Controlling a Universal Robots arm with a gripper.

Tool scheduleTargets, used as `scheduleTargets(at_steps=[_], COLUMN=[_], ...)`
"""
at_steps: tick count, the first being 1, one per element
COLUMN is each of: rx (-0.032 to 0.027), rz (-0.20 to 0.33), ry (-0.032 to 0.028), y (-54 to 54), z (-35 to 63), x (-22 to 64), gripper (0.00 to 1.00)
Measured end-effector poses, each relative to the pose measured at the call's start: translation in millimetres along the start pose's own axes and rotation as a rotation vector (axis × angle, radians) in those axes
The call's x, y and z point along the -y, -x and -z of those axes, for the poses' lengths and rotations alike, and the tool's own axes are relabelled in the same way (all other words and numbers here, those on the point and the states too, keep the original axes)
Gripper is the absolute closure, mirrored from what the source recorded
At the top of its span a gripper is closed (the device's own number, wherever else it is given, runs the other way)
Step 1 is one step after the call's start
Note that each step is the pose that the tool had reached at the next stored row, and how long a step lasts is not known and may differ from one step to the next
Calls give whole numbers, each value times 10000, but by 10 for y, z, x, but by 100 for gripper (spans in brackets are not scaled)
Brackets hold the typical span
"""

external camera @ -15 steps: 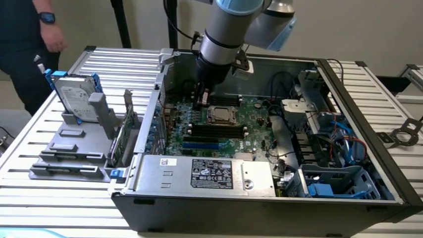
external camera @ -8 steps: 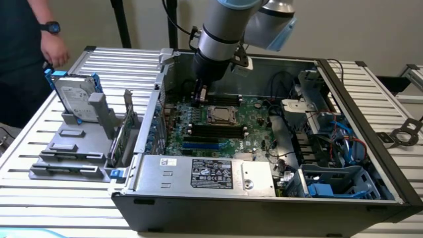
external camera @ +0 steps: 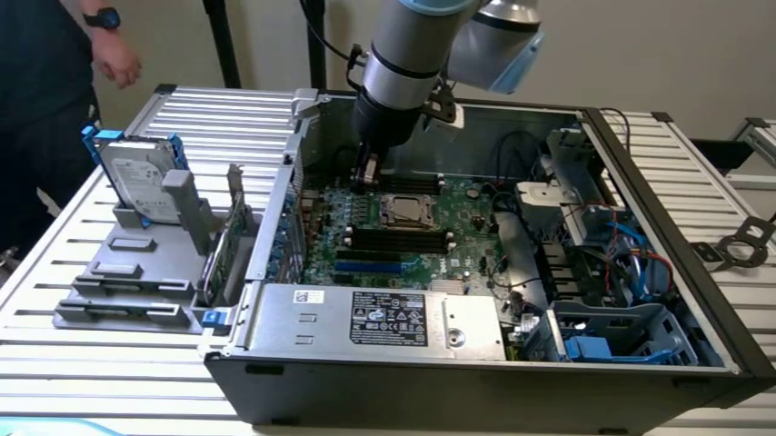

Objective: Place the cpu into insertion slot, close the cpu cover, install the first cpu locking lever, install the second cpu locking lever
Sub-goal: 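Install the first cpu locking lever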

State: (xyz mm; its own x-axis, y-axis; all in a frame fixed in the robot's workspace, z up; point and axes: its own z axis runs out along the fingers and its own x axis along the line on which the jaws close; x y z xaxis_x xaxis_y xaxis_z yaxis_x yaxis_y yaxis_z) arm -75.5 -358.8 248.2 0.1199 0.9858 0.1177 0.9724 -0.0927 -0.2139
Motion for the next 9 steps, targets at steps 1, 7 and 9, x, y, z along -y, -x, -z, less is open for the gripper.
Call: scheduleTargets(at_steps=[1,7,9], rx=[-24,-180,-235], rz=[-109,-819,-1079], ry=[13,99,130], y=[0,-1,-1], z=[1,7,8], x=[0,2,2], gripper=[89,89,89])
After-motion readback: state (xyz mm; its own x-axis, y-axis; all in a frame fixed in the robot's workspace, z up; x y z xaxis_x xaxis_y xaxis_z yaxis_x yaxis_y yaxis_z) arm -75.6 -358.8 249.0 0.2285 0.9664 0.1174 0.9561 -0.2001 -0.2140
